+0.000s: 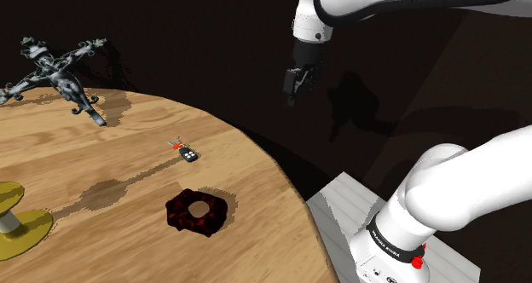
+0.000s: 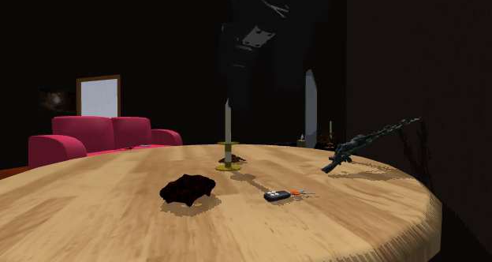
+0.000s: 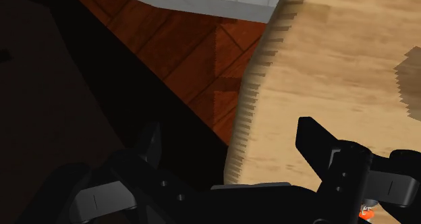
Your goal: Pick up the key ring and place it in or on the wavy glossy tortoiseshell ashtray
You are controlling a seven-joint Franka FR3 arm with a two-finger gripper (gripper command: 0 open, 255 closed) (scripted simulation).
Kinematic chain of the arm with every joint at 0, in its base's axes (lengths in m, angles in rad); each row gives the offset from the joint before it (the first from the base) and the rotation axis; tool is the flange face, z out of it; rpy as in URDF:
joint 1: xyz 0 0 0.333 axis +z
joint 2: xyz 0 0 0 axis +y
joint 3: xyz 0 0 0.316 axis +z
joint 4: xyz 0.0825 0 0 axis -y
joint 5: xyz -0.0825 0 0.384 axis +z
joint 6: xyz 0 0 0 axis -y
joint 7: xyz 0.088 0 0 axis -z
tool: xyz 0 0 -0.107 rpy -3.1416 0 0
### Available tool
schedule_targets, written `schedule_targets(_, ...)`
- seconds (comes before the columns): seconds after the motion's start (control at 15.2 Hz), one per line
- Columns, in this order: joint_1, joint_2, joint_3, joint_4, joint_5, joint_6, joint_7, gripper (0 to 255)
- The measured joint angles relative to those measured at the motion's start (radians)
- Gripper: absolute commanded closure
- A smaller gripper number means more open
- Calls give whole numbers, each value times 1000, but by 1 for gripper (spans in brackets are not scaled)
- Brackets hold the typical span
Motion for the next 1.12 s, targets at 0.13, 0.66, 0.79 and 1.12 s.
schedule_targets(0.13, 9, 65, 27, 22, 14, 41, 35, 0)
schedule_targets(0.66, 41, 306, 123, 131, 35, 166, 169, 0)
schedule_targets(0.79, 50, 381, 146, 176, 29, 192, 207, 0)
schedule_targets(1.12, 75, 560, 188, 313, -3, 229, 294, 0)
